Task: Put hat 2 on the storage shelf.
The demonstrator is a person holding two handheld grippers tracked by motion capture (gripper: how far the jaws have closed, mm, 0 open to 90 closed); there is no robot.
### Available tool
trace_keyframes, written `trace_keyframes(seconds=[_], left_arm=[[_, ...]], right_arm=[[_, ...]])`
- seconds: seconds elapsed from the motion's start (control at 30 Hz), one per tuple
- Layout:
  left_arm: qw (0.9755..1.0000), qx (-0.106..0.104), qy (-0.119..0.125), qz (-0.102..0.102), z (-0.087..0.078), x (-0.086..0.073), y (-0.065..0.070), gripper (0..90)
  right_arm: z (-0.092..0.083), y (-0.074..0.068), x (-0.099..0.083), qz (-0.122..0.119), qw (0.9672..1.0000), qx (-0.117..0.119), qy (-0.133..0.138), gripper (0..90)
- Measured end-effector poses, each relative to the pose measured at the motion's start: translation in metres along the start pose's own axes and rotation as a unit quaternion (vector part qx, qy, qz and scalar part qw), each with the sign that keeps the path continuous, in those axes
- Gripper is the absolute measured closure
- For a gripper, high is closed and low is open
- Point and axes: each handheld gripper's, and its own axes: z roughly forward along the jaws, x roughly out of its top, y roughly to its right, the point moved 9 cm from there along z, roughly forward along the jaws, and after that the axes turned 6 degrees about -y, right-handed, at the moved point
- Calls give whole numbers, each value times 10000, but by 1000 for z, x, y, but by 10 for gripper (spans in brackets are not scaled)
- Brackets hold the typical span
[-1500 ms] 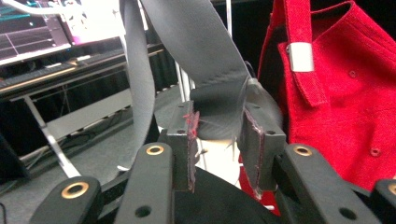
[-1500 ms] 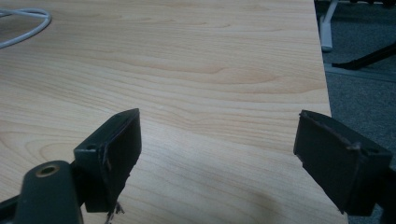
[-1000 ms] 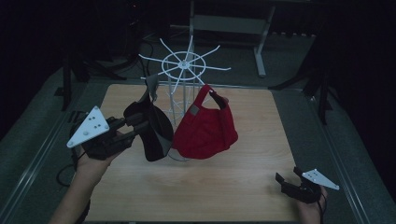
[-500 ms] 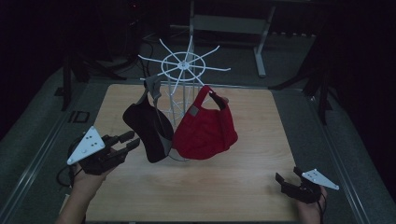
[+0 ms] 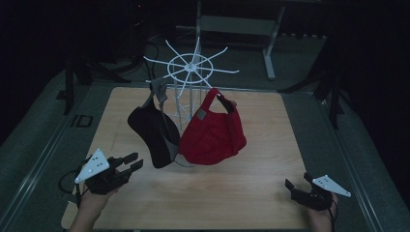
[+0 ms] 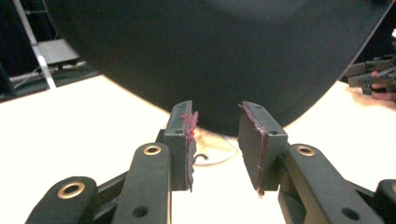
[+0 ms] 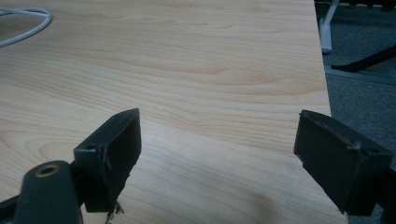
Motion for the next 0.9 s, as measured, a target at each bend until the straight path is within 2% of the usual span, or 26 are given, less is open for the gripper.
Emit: trace_keyframes(seconds=[0.03,0.13,0.2,0.23,0.27,0.47,0.7,0.9], left_arm=[[10000,0,0,0,0,0,0,661],[9998,-8,-145,-134,3,-20,-3,660],[9996,-6,-191,-202,5,-30,-4,661],[9996,-6,-191,-202,5,-30,-4,660],[9993,25,-273,-271,6,-40,-6,660],[9976,151,-489,-461,5,-66,-10,660],[9963,231,-587,-581,0,-85,-13,661],[9954,309,-606,-670,-5,-93,-15,661]], right_arm=[[0,0,0,0,10000,0,0,149],[0,-1,0,-15,10000,-4,-27,151],[0,-1,0,-25,10000,-22,-28,151],[0,-1,0,-25,10000,-22,-28,151],[0,-1,0,-25,10000,-23,-25,151],[0,-1,0,-31,10000,-35,-25,151],[0,0,0,-47,10000,-37,-9,151],[1,-1,0,-66,10000,-52,-18,151]])
